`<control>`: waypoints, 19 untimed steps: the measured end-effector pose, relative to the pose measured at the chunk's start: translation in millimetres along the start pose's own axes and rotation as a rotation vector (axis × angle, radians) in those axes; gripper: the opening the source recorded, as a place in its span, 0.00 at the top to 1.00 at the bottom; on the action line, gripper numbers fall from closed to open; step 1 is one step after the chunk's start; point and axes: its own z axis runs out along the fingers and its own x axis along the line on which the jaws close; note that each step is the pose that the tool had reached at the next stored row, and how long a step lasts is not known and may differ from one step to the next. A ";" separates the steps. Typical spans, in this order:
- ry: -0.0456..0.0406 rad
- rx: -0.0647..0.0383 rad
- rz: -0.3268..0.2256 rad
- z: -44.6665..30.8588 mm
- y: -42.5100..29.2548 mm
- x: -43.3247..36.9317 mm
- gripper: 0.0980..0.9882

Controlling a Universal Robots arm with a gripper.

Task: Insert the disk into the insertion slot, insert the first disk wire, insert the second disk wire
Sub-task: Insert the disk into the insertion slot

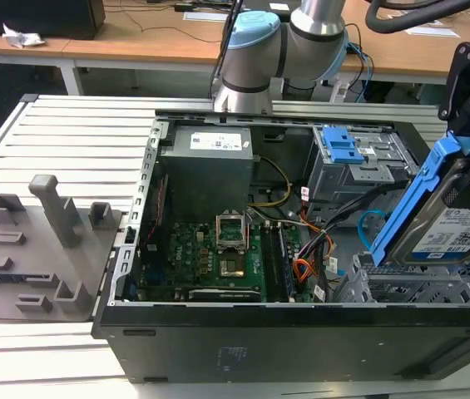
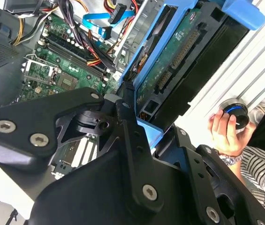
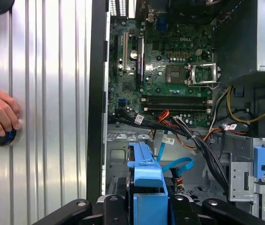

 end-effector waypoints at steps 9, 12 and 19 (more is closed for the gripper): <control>0.0002 0.000 0.000 5.7 -0.2 0.0 0.70; -0.0006 0.000 0.000 5.8 -0.2 -1.9 0.70; -0.0010 0.000 0.000 15.6 -1.8 -8.3 0.70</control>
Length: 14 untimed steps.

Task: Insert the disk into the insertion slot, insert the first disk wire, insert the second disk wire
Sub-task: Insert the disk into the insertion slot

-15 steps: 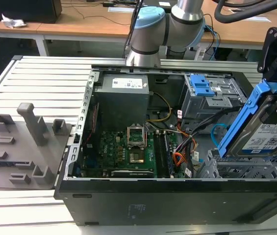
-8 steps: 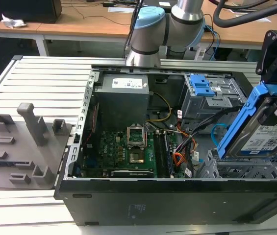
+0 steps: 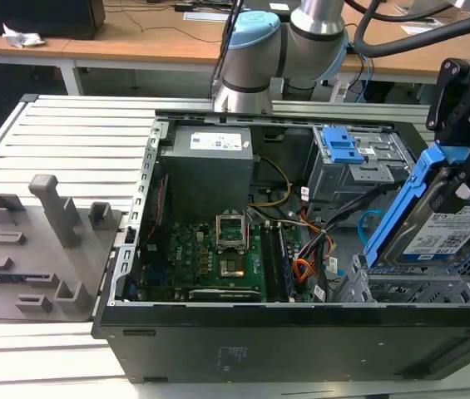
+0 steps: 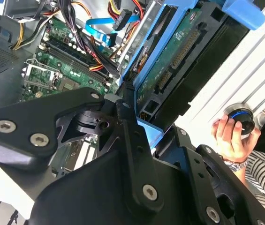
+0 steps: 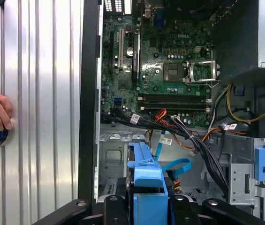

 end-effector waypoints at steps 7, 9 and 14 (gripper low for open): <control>0.0001 0.000 0.000 12.0 -0.5 -0.3 0.70; 0.0001 0.000 0.000 14.3 -0.6 -0.4 0.70; 0.0000 0.000 0.000 19.6 -0.8 -0.3 0.70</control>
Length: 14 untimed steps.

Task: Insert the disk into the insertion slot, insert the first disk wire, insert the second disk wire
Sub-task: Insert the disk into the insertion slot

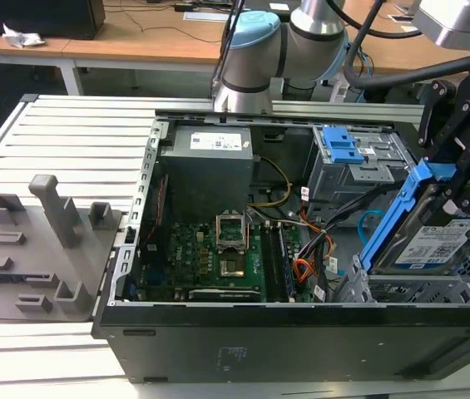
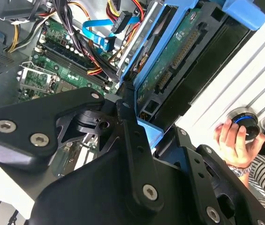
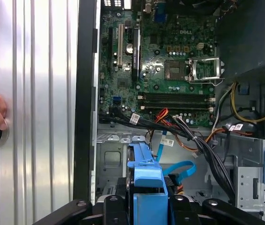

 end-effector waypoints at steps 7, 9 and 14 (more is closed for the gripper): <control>0.0001 0.000 0.000 11.7 -0.4 0.0 0.70; 0.0001 0.000 0.000 13.9 -0.5 -0.1 0.70; 0.0001 0.000 0.000 18.9 -0.7 -0.1 0.70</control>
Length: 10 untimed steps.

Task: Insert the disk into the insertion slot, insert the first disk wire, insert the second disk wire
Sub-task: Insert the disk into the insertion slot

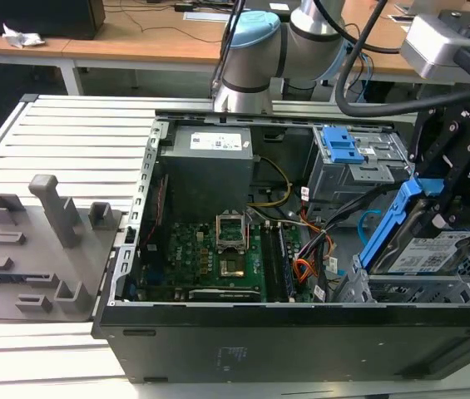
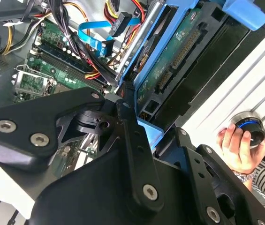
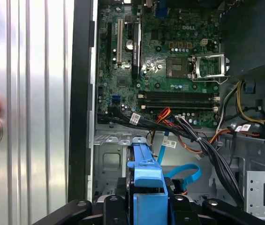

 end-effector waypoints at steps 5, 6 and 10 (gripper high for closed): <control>0.0000 0.000 0.000 6.2 -0.2 0.0 0.70; 0.0000 0.000 0.000 6.7 -0.3 0.0 0.70; -0.0001 0.000 0.000 9.3 -0.4 0.0 0.70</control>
